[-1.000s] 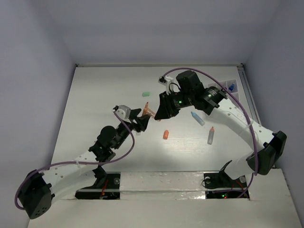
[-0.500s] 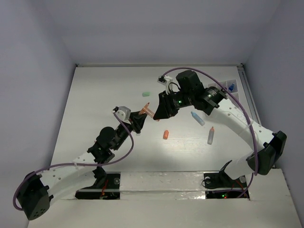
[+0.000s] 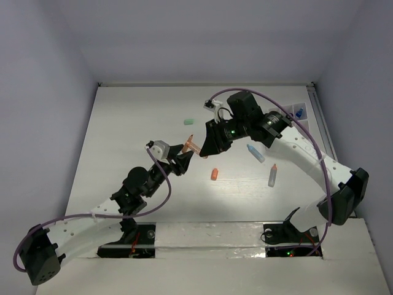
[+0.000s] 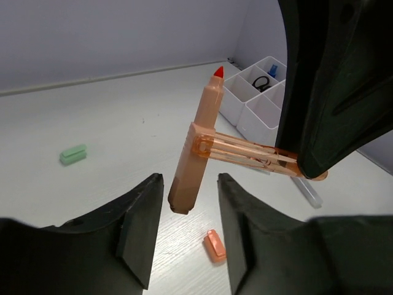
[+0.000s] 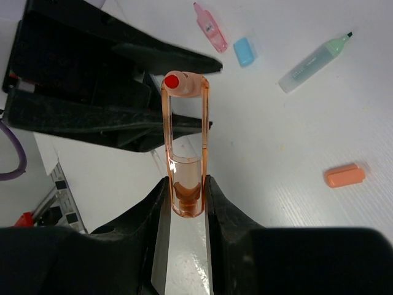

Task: Sort the stationery into containers
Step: Close the pen cap on the pen.

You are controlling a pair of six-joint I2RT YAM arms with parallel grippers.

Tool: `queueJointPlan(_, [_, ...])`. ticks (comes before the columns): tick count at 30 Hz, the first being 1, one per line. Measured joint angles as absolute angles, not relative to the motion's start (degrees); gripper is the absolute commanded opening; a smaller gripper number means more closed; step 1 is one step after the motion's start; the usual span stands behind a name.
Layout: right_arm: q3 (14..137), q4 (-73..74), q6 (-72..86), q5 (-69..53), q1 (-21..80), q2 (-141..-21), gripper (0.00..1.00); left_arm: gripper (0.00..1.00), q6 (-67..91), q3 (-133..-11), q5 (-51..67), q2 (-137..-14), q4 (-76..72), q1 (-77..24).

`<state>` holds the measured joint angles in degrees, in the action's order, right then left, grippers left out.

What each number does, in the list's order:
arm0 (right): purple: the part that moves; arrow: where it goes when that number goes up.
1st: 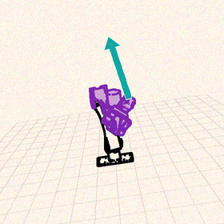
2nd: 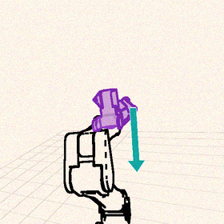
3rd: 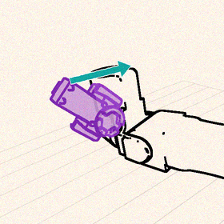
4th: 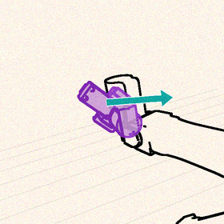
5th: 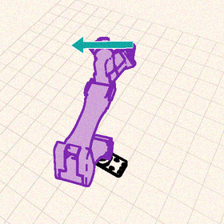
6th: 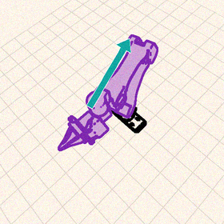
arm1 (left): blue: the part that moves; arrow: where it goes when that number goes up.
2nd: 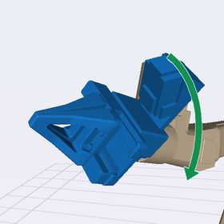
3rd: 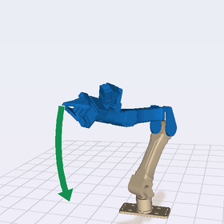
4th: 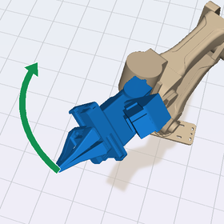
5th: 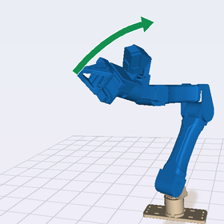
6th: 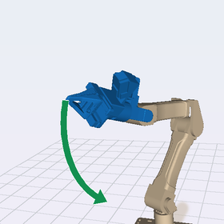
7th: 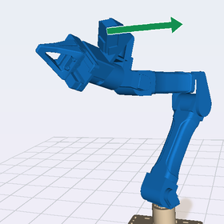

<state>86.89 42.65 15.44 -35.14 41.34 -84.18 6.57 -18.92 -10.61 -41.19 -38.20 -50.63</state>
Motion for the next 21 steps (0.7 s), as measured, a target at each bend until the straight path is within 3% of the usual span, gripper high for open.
queueJointPlan(2, [86.89, 43.33, 15.42, -35.4, 41.23, -84.49, 0.0, 0.46, 6.42, -19.0, -10.7, -40.88, -38.26, -50.81])
queueJointPlan(5, [86.89, 44.21, 15.33, -35.77, 41.19, -84.71, 0.0, 0.42, 6.2, -19.62, -10.74, -40.84, -38.26, -50.92])
queueJointPlan(12, [86.89, 44.88, 15.27, -36.49, 41.19, -84.62, 0.0, 0.14, 5.85, -20.05, -10.15, -41.52, -38.26, -51.46])
queueJointPlan(15, [86.89, 45.06, 15.33, -36.62, 41.12, -84.47, 0.0, 0.07, 5.52, -20.53, -9.89, -41.85, -37.98, -52.03])
queueJointPlan(18, [86.89, 45.06, 15.42, -36.77, 40.97, -84.34, 0.0, 0.11, 5.39, -20.78, -9.8, -41.87, -37.87, -52.07])
queueJointPlan(21, [86.89, 45.08, 15.53, -37.26, 40.91, -84.25, 0.0, 0.33, 5.37, -20.95, -9.63, -41.89, -37.82, -52.18])
